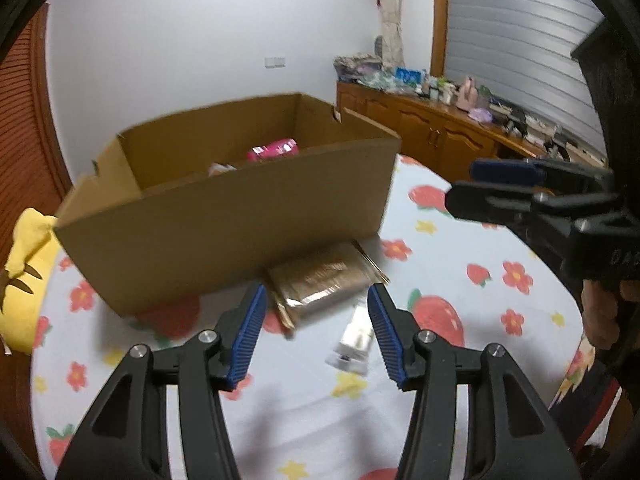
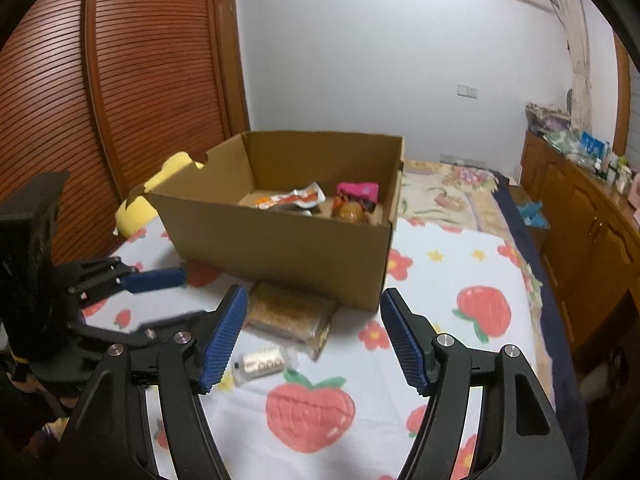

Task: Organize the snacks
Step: 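Move both tools back toward the sesame candy tray and white bar beside the box, then lower the left tool onto the small white wrapped bar and close it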

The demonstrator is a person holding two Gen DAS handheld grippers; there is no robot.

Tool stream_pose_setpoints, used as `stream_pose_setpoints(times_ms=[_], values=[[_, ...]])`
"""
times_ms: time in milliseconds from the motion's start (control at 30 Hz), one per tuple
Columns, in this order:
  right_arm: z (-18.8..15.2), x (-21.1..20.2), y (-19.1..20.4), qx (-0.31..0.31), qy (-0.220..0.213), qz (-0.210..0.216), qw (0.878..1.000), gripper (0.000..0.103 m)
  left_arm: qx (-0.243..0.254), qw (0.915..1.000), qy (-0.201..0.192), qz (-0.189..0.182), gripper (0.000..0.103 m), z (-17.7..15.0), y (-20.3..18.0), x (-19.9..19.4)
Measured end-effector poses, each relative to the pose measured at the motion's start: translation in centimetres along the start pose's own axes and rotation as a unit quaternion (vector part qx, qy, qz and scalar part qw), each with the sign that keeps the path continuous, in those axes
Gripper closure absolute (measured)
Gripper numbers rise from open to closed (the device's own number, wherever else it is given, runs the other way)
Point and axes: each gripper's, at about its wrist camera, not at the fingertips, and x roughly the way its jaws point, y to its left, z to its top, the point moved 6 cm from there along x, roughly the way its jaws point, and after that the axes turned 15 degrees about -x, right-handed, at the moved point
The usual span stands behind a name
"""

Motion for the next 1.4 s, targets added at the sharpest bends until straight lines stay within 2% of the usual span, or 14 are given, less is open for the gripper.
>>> stream_pose_setpoints(times_ms=[267, 733, 867, 1000, 1400], values=[[-1.7, 0.4, 0.0, 0.005, 0.014, 0.003, 1.000, 0.032, 0.018, 0.9989, 0.042, -0.012, 0.050, -2.2, -1.5, 2.8], [-4.6, 1.2, -0.1, 0.020, 0.032, 0.011, 0.999, 0.032, 0.044, 0.9939, 0.101, 0.003, 0.050, -3.6, -2.7, 6.7], [-4.9, 1.2, -0.2, 0.024, 0.032, 0.013, 0.999, 0.032, 0.041, 0.9944, 0.097, 0.002, 0.048, -3.4, -3.0, 7.0], [-5.1, 1.3, -0.3, 0.027, 0.033, 0.014, 0.999, 0.032, 0.034, 0.9949, 0.094, 0.014, 0.029, -3.4, -2.3, 7.1], [-5.8, 1.8, 0.0, 0.030, 0.041, 0.018, 0.999, 0.032, 0.029, 0.9950, 0.095, 0.015, 0.027, -4.0, -1.4, 6.9]])
